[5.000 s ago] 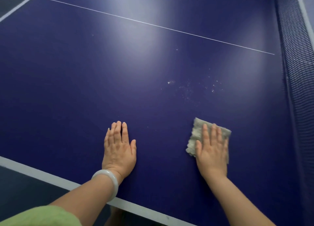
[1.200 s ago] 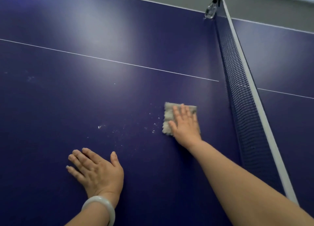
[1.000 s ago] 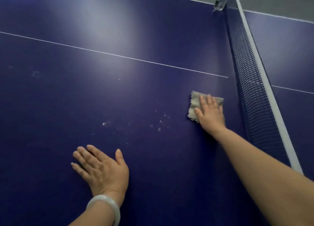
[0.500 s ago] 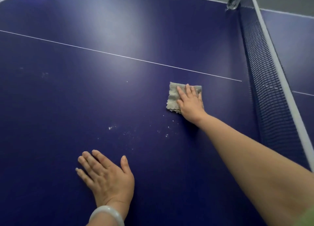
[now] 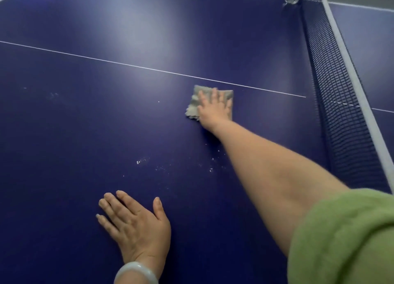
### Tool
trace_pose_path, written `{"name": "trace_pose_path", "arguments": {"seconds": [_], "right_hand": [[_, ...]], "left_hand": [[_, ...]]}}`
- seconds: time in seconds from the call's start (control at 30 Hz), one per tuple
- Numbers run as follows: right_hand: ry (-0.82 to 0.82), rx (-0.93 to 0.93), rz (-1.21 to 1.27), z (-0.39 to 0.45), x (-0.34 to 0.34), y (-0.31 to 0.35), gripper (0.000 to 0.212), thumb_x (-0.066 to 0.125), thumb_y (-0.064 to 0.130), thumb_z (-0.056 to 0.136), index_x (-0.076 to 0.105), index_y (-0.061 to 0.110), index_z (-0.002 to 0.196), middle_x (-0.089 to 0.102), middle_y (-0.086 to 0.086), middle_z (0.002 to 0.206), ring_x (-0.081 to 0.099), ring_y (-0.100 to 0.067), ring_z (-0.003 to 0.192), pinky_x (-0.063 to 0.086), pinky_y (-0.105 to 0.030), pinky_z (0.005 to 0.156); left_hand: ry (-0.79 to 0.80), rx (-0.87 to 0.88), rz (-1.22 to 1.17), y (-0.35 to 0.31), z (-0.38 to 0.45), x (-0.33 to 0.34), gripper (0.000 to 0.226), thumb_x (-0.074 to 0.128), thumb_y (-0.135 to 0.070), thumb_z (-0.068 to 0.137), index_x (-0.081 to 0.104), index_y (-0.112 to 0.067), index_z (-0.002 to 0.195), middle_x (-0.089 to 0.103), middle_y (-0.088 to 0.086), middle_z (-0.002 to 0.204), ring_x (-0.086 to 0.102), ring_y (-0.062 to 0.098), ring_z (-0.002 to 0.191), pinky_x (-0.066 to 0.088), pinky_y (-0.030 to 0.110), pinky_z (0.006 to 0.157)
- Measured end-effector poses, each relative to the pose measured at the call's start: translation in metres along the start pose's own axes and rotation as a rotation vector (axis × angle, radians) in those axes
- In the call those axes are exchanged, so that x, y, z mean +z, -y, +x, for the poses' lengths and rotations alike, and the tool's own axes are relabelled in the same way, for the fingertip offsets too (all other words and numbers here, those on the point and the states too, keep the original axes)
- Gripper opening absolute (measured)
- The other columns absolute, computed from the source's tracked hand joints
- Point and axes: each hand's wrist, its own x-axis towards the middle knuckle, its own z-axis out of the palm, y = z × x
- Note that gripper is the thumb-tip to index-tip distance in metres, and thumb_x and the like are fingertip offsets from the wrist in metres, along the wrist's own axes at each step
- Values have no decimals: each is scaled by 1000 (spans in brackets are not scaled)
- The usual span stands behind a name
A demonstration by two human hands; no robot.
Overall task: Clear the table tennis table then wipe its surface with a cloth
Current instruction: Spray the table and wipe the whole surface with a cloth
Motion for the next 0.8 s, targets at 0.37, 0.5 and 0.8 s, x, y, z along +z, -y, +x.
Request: {"name": "trace_pose_path", "arguments": {"seconds": [0.37,0.5,0.8], "right_hand": [[-120,431,91,-52,-15,-171,56,20,41,102,4,32,155,-3,-10,163,-4,-32,149,-5,-55,118],[-180,688,142,-81,-6,-172,58,21,44,101,12,26,156,0,-14,162,-3,-34,149,-6,-56,117],[3,-242,-15,-129,42,48,58,18,48,102,-1,34,154,-15,-5,162,-20,-23,148,-14,-51,117]], "left_hand": [[20,-18,-37,-3,-1,-5,87,21,-54,88,21,12,146,17,34,153,10,43,145,6,57,119],[36,-17,-32,-4,0,-7,88,21,-54,87,20,11,146,16,34,153,9,43,146,5,56,119],[99,-57,-38,-11,0,-20,85,37,-51,93,7,6,150,3,27,159,-3,36,148,-6,50,120]]}}
